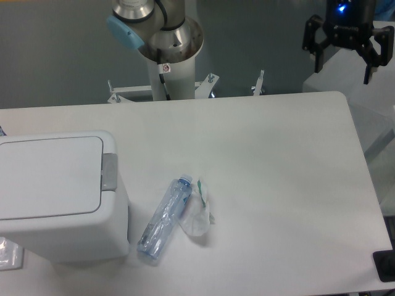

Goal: Open the trash can

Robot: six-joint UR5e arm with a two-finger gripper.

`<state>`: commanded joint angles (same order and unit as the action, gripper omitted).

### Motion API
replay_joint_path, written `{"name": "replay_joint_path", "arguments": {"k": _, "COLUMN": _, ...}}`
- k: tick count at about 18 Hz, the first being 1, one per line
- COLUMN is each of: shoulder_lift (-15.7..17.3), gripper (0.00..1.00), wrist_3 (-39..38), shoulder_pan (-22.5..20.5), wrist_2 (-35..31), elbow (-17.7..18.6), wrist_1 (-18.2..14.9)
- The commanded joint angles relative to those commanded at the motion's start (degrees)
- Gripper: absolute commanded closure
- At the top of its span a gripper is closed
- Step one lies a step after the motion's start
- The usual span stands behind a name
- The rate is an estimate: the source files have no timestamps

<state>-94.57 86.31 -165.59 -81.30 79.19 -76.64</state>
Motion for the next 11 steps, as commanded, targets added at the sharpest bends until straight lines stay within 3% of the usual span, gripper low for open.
{"name": "replay_joint_path", "arguments": {"k": 8, "shoulder_lift": 0.0, "gripper": 0.0, "wrist_3": -1.4, "shoulder_pan": 0.8, "wrist_2": 1.8, "elbow": 0.2, "wrist_1": -0.1}}
{"name": "replay_joint_path", "arguments": {"k": 11, "shoulder_lift": -0.1, "gripper": 0.0, "wrist_3": -9.9, "shoulder_pan": 3.6, "wrist_2": 2.7, "elbow": 0.0, "wrist_1": -0.1}}
